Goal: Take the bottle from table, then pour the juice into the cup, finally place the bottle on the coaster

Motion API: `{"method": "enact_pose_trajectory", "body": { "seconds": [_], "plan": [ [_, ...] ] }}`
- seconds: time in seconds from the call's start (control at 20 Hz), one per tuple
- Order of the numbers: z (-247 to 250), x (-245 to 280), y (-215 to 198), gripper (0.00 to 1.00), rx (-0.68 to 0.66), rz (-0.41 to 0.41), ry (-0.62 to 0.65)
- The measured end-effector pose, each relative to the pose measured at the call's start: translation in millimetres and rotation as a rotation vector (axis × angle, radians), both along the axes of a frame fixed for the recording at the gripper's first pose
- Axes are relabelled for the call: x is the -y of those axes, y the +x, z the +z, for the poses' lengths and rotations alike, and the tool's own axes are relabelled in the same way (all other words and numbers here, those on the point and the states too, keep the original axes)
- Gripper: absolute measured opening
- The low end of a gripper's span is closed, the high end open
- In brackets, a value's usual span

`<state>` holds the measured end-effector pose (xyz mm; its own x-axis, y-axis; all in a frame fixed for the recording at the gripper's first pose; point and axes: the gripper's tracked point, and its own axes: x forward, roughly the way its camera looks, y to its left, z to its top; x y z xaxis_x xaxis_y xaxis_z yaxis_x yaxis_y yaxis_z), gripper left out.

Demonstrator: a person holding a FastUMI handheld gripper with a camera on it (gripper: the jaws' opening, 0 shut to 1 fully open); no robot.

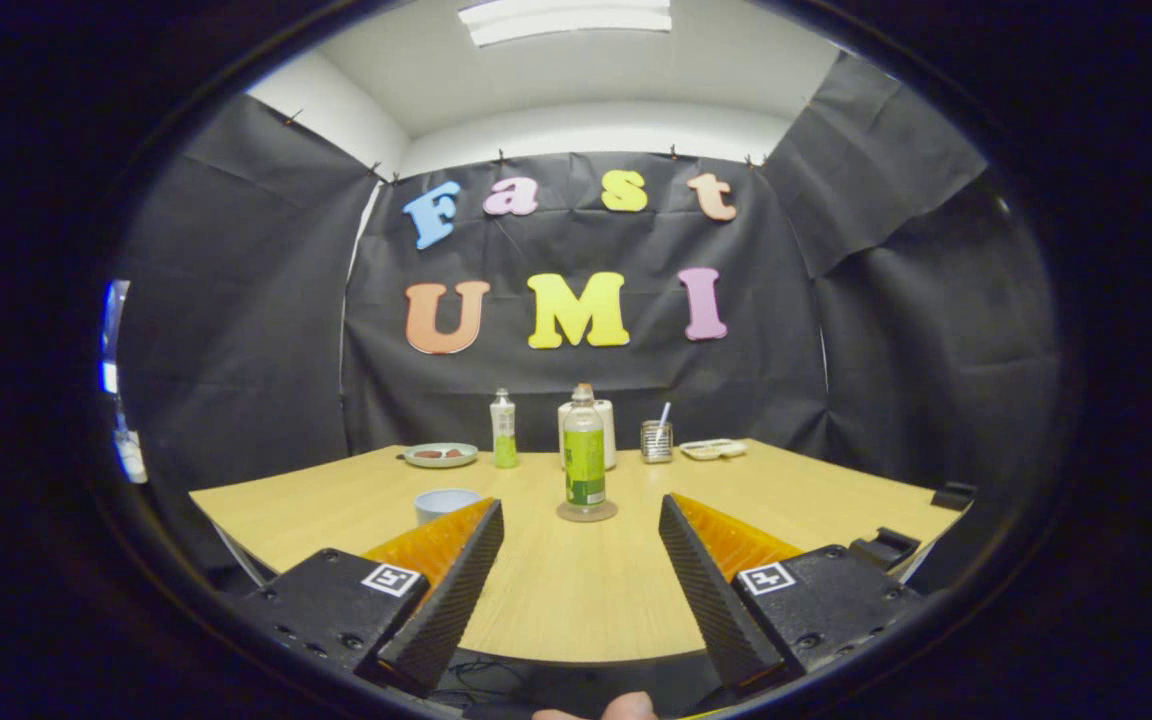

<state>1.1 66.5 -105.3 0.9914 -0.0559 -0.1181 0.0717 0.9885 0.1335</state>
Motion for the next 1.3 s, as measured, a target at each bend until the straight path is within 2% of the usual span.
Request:
{"method": "enact_pose_trajectory", "body": {
  "seconds": [0.1,0.5,0.65,1.3],
  "plan": [
    [-8.7,3.2,0.9,1.0,-0.004,-0.032,-0.037],
    [-13.5,-18.8,5.4,0.99,0.045,0.006,-0.075],
    [-16.3,-16.8,8.6,1.0,0.038,-0.022,-0.074],
    [-7.8,-39.5,13.3,1.0,0.1,0.001,-0.123]
  ]
}}
